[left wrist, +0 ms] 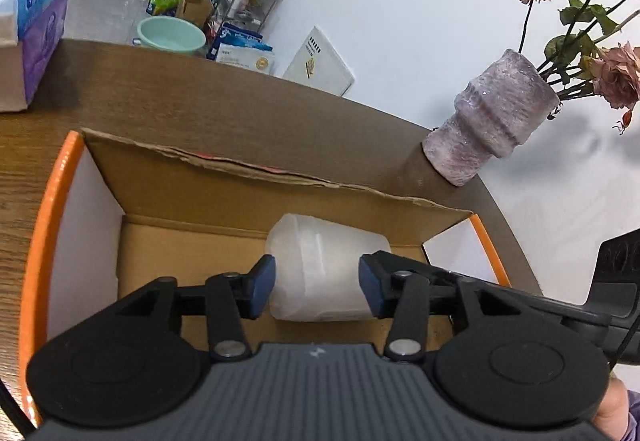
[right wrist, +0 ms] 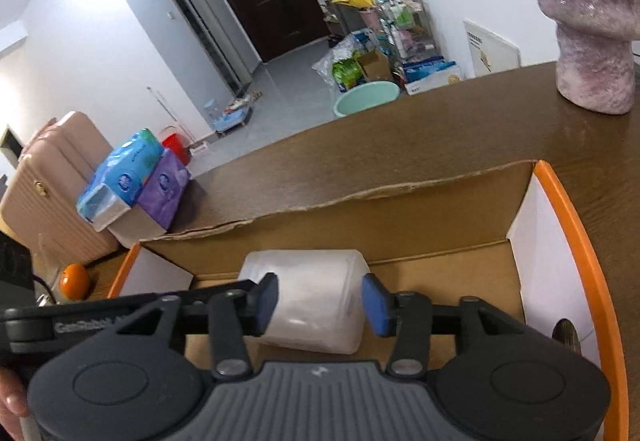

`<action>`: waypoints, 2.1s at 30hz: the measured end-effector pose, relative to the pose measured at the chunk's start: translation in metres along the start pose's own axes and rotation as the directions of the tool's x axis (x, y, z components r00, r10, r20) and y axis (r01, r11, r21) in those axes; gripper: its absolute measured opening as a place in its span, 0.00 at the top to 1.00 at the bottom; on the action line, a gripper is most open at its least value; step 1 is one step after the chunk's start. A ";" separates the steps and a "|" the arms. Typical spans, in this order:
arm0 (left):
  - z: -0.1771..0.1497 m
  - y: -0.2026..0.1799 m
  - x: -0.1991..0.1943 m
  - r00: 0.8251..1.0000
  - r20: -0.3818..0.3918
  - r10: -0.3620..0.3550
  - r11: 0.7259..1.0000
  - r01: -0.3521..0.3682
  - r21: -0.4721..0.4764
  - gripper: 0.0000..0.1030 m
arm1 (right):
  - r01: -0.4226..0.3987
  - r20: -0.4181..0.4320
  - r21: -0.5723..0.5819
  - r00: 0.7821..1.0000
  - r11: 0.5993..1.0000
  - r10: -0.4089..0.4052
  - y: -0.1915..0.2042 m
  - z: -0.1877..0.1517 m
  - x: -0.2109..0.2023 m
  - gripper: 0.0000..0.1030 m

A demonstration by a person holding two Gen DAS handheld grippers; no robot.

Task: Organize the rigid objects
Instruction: 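Carry the white plastic box with both tools into the red cardboard box, then open both tools to release the white box inside the red box, then withdraw both tools back toward the loose objects on the table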

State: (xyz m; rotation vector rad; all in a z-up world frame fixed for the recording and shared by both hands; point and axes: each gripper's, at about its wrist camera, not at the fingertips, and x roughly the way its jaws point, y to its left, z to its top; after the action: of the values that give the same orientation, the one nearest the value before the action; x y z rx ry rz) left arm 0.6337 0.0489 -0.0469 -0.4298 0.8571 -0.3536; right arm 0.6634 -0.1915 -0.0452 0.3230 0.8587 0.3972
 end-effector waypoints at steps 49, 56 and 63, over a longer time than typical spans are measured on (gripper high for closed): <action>-0.338 -0.007 -0.314 0.912 0.402 0.081 0.937 -0.207 0.282 0.00 | 0.326 0.410 -0.068 0.871 0.943 -0.272 0.071 -0.348 -0.287 0.03; -0.336 -0.035 -0.287 0.928 0.369 0.052 0.937 -0.174 0.305 0.00 | 0.353 0.395 -0.143 0.877 0.925 -0.274 0.073 -0.335 -0.278 0.04; -0.335 -0.069 -0.244 0.942 0.331 0.057 0.946 -0.157 0.283 0.00 | 0.375 0.351 -0.177 0.888 0.910 -0.298 0.042 -0.320 -0.265 0.05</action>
State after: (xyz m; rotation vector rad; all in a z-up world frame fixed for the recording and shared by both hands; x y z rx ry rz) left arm 0.2144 0.0293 -0.0493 -0.1423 0.4945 -0.2980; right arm 0.2485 -0.2403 -0.0477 0.0038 0.5275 0.1119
